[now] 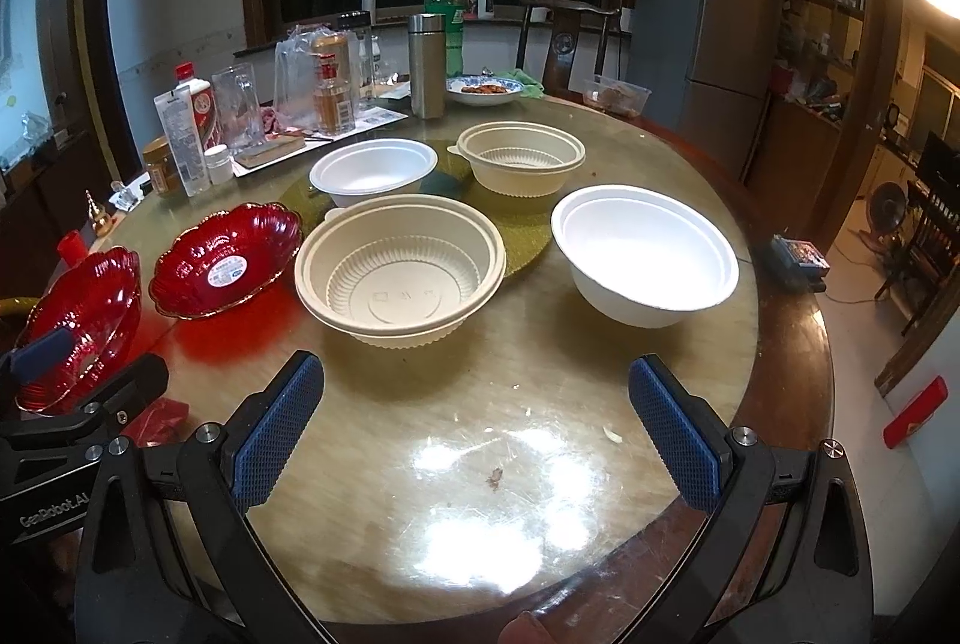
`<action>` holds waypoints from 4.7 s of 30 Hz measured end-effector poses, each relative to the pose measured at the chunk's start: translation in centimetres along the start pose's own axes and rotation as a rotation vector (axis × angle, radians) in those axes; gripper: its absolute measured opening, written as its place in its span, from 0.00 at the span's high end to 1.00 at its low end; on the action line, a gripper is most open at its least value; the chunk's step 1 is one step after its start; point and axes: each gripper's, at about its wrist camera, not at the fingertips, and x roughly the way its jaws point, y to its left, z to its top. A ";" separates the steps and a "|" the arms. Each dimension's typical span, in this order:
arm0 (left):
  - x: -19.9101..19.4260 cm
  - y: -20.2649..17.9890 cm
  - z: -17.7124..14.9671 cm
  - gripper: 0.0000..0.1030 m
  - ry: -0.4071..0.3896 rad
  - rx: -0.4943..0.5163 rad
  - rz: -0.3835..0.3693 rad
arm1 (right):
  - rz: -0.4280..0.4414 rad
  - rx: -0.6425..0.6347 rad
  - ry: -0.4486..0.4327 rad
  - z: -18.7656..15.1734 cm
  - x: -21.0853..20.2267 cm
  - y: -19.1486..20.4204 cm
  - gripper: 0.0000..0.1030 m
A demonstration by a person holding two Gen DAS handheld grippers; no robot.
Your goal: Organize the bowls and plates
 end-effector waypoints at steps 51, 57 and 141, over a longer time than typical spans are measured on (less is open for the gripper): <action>-0.3 -0.3 -0.3 0.00 0.010 0.001 -0.005 | 0.000 -0.001 0.005 0.1 0.1 0.1 0.00; -0.3 -0.3 -0.3 0.00 0.011 0.003 -0.006 | 0.000 -0.001 0.005 0.1 0.1 0.1 0.00; 0.0 26.7 -3.7 0.22 0.093 -0.576 0.323 | 0.814 0.283 0.562 0.7 12.7 19.0 0.59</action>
